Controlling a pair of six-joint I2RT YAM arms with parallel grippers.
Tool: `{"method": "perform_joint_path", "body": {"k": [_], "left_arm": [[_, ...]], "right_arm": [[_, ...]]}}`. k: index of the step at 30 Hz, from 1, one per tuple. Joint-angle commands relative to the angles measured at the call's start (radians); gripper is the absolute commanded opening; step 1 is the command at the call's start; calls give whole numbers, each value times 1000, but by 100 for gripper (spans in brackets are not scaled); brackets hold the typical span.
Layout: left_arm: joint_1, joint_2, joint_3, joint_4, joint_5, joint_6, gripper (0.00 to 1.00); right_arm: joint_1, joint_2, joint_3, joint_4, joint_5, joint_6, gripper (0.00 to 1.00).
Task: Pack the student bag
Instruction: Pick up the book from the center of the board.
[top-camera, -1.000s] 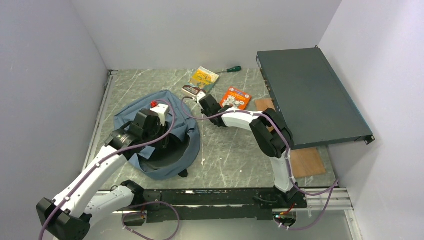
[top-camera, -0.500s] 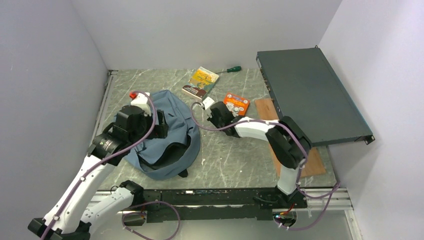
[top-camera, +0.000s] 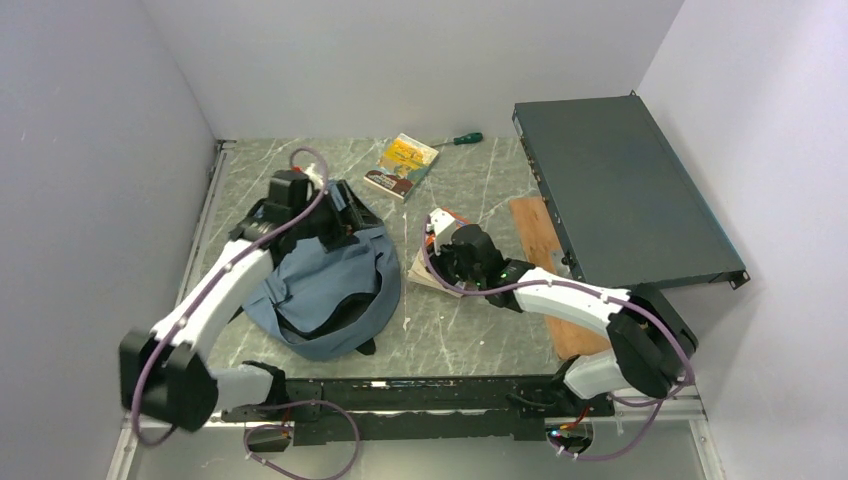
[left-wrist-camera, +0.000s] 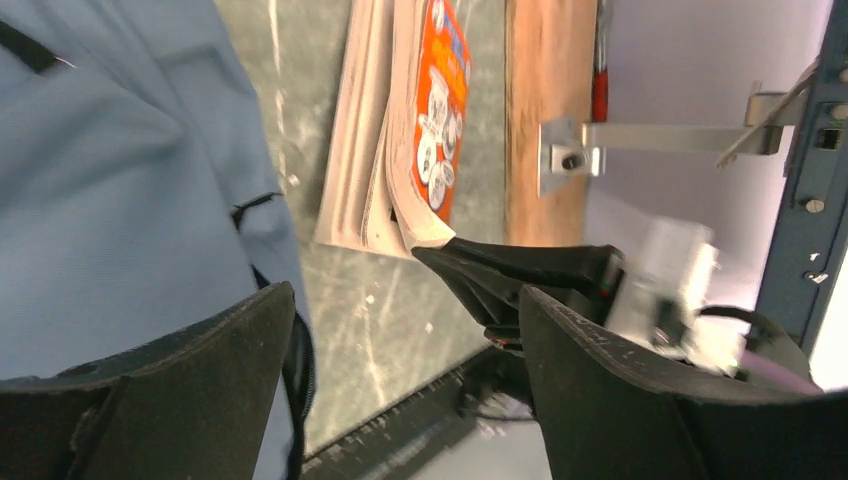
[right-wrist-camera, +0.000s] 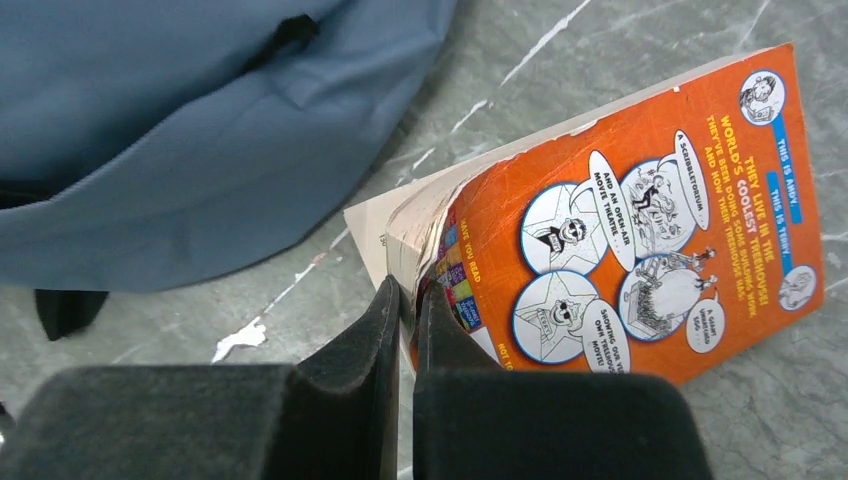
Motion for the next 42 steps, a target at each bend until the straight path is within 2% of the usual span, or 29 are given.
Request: {"method": "perform_joint_path", "body": {"k": [1,6,9,13,15,19,24,29,34,39,42], "left_arm": [[-25,171,52,153,277,-134,84],[-117,342,134,128,244,-135,84],[-136,392,145,94,186,-146,84],[-150,443,133,166,188,-172,82],[-159,494,180,135,202,-146,78],[-179,533,210,104,115,-79,79],[-194,604,216,170,191,-41,80],[-205,626,194,222,223,-48,76],[-205,624,162,298,282,-54,56],[-206,618,106,409,353,-111,41],[-205,615,89,450,379,-130,23]], "right_arm": [[0,-71,-23,93,-54,53,0],[1,-88,-35,106,-70,46,0],[2,-103,-35,102,-66,45,0],[1,-125,-20,84,-87,29,0],[1,-131,-16,77,-83,19,0],[2,-135,-8,60,-84,2,0],[2,-142,-9,62,-93,3,0],[1,-143,-7,64,-97,9,0],[2,-142,-4,54,-111,-2,0],[2,-139,-6,46,-117,-8,0],[14,-124,21,-2,-89,-7,0]]}}
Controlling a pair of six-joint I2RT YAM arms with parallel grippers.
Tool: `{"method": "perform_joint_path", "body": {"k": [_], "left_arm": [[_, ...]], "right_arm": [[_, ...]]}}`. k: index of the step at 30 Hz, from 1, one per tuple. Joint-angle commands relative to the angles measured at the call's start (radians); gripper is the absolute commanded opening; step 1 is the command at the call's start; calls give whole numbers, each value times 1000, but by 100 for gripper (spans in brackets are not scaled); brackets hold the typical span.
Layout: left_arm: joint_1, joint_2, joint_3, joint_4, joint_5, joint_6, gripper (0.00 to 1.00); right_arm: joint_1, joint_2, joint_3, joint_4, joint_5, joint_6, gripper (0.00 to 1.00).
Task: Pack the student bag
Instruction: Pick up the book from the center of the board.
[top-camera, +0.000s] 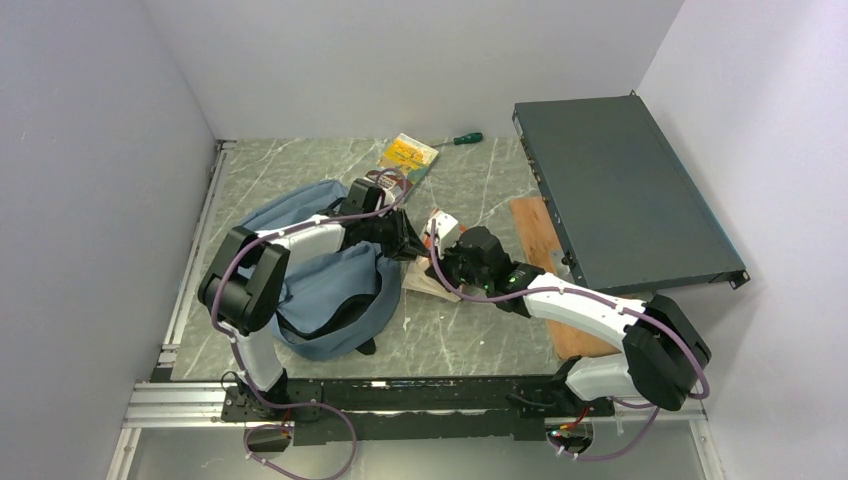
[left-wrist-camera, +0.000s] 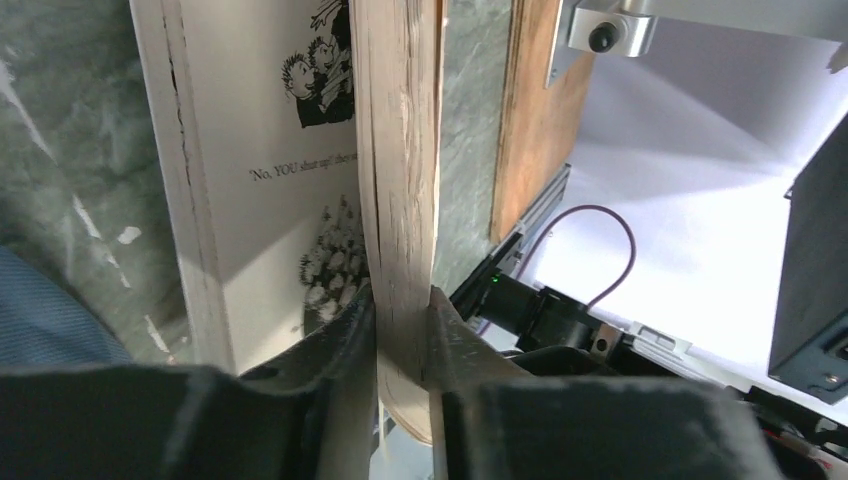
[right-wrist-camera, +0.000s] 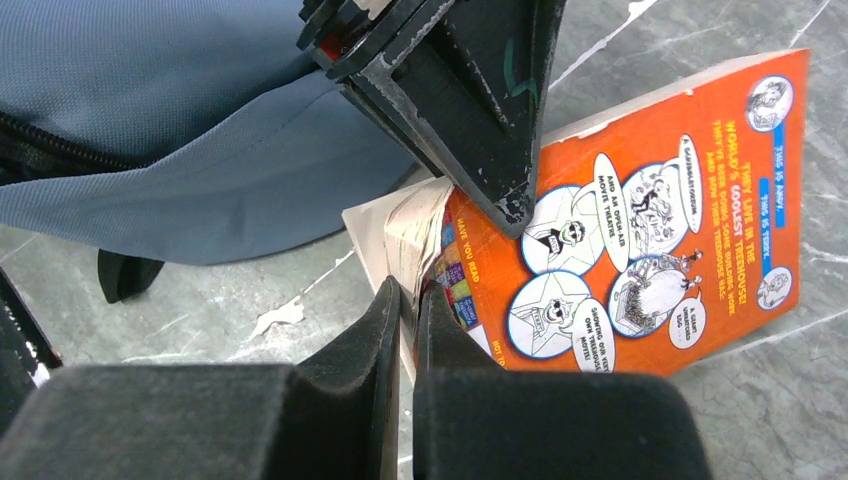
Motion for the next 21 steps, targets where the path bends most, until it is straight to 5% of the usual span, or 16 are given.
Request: {"method": "perform_joint_path", "body": {"k": [1,3,6,9,21], "left_arm": [[-2,-27,-22,130,86,-35,15],[6,-46,-18,120,82,-20,0],[26,-87,-27,131,92,-16,0],[53,-138,-66,221,133,-51,0],[153,-436,20,52,132,37,0]], "right_arm": [[22,-20,75,-38,10,7,0],[46,-20,108,-124,56,35,16],[81,-54,168,-283,144,111,50],[88,-106,235,-449,159,226,69],[36,-177,508,-615,100,543,86]]}}
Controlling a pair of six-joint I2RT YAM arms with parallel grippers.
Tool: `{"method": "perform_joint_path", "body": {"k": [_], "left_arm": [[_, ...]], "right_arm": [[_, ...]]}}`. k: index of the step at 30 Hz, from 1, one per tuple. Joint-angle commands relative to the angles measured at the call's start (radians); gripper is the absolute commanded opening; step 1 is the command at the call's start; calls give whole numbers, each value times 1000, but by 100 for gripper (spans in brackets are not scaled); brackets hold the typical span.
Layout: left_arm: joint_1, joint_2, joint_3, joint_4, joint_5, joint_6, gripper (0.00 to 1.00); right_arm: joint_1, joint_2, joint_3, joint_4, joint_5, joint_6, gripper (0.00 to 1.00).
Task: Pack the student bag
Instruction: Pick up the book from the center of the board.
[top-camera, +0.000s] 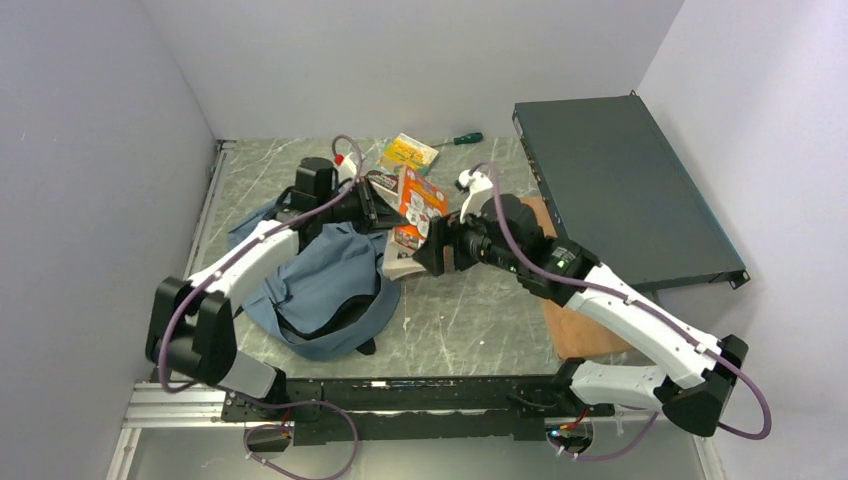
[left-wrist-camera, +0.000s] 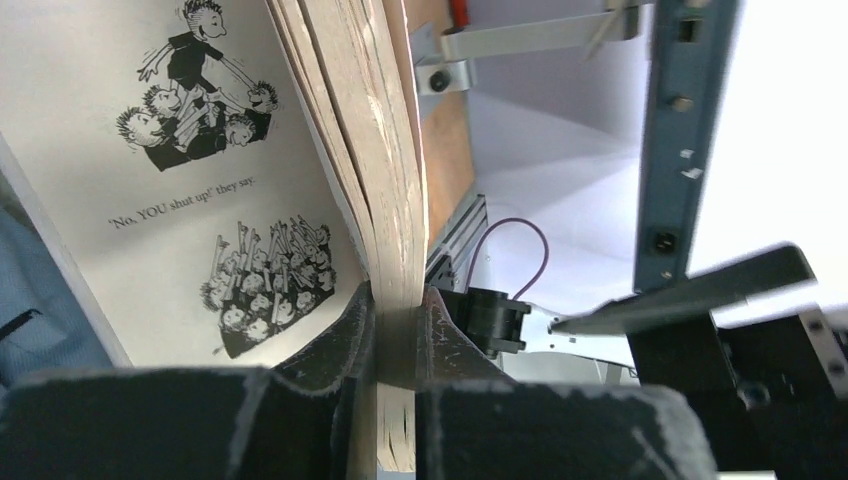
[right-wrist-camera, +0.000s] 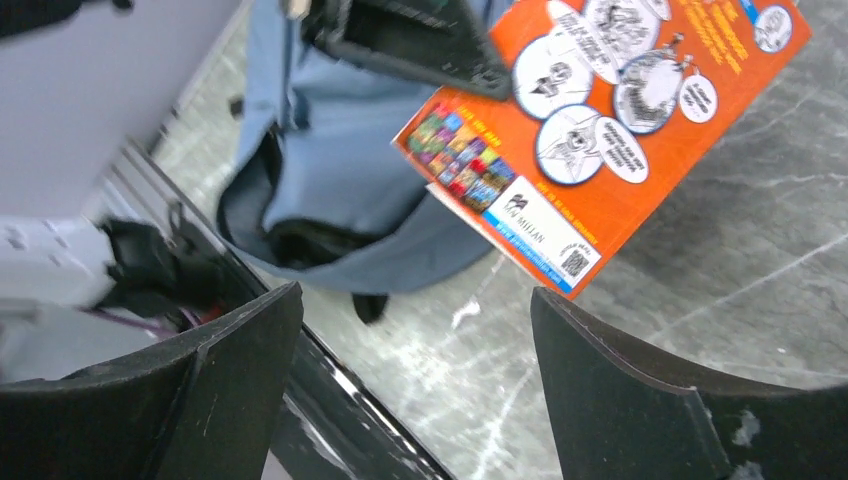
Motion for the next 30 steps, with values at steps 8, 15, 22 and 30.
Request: {"method": "perform_joint_path", "body": {"k": [8,15,22,30], "left_arm": [[94,-348,101,3,14,20,0],[112,-489,66,116,0,-61,0],[113,-562,2,289,-2,-175,0],[112,-580,-90,391,-2,-221,0]], "right_arm": [[-219,58,147,145,-239,359,90],[-267,56,20,498,-365,568,92],[-265,80,-89,819,-461,742,89],[-260,110,-134,1160,-544,951,45]]}}
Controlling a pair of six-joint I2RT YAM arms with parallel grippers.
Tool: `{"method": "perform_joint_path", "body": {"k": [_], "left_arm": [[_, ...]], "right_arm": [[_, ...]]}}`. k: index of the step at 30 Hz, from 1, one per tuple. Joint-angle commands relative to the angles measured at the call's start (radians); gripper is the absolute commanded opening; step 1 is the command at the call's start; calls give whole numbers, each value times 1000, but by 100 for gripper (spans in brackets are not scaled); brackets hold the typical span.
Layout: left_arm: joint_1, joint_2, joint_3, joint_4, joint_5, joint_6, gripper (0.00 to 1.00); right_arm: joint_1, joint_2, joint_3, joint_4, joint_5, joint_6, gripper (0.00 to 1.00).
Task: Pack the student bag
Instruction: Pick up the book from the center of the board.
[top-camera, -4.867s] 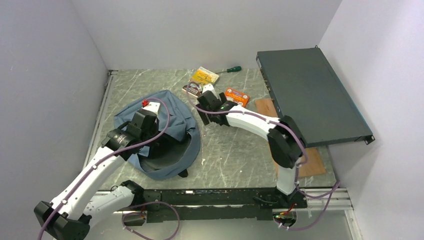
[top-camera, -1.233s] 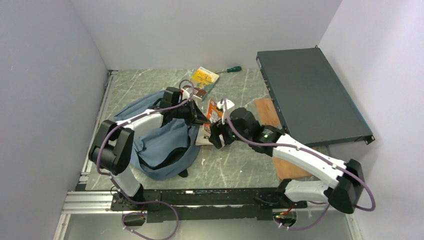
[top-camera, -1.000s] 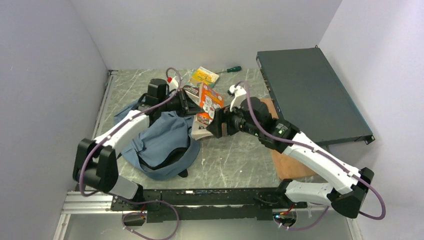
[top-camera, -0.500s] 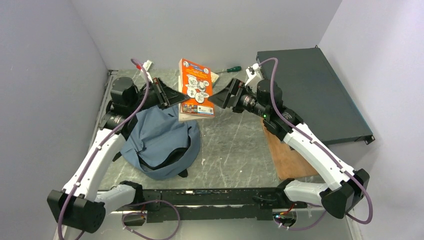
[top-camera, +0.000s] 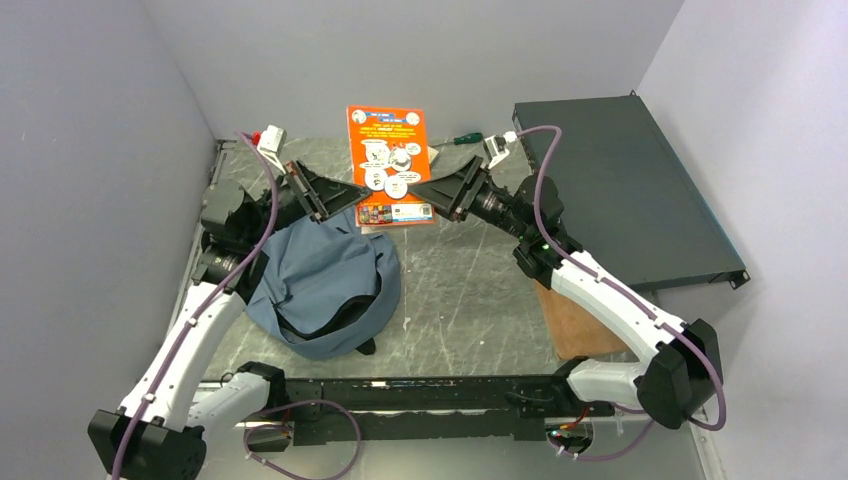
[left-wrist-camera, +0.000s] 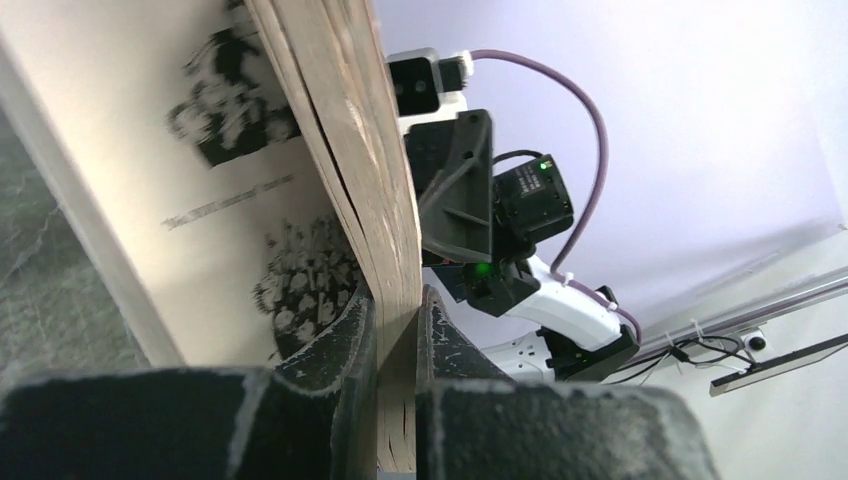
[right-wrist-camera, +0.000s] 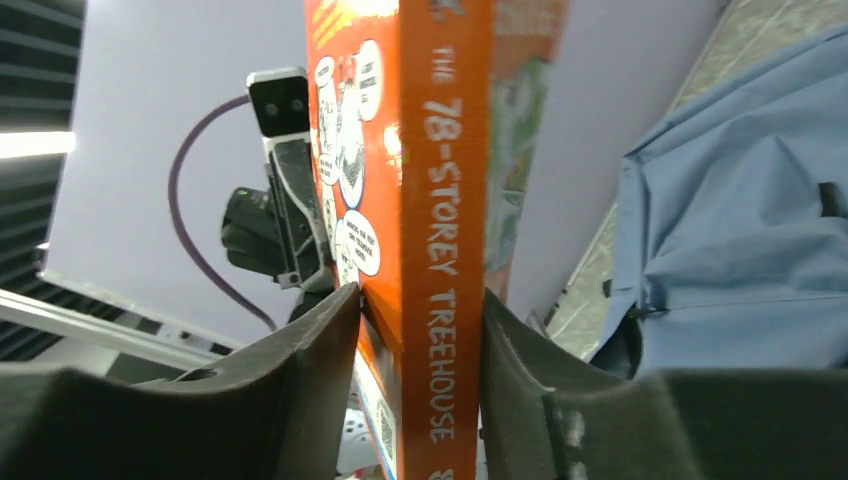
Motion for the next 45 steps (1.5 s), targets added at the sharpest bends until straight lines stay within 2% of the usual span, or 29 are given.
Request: {"method": "perform_joint_path", "body": {"k": [1,4,5,6,9,10,11,12,16,21,26,31,36,39,42,45], "left_arm": [[-4,-29,-11,113,3,-4,0],[-6,-46,4,-26,-10,88,1],[-6,-55,13,-78,-19,120,7],[-6,-63,28,-172,-31,175,16],[-4,-89,110,-468,-119,344,60],[-4,-102,126,-534,-157,381,72],[-3,-116,143,-583,-188,408,91],[-3,-129,147,-612,-209,423,99],[0,-137,140,-605,-173,384,100],[1,-143,124,-505,-131,338,100],[0,-177,44,-220,-28,246,100],[0,-175,-10,30,81,104,100],[1,-170,17,13,88,111,98],[3,-162,75,-127,54,179,85],[3,-179,133,-316,-94,265,61],[4,-210,82,-238,-182,207,46]], "right_arm": [[7,8,9,276,-73,136,38],[7,-2,11,264,-62,110,12],[6,-6,11,270,-62,101,0],[3,-10,17,256,-64,85,0],[-4,-30,65,158,-88,-2,0],[-7,-38,75,139,-101,-22,0],[-11,-46,78,132,-117,-32,0],[-17,-51,81,132,-136,-32,0],[-33,-43,90,176,-245,36,0],[-41,-18,73,385,-315,221,0],[-42,21,55,543,-337,374,0],[-43,59,39,636,-353,447,0],[-42,85,53,604,-419,430,0],[-43,74,70,494,-455,356,0],[-40,52,98,341,-456,257,0],[-21,39,110,276,-413,202,0]]}}
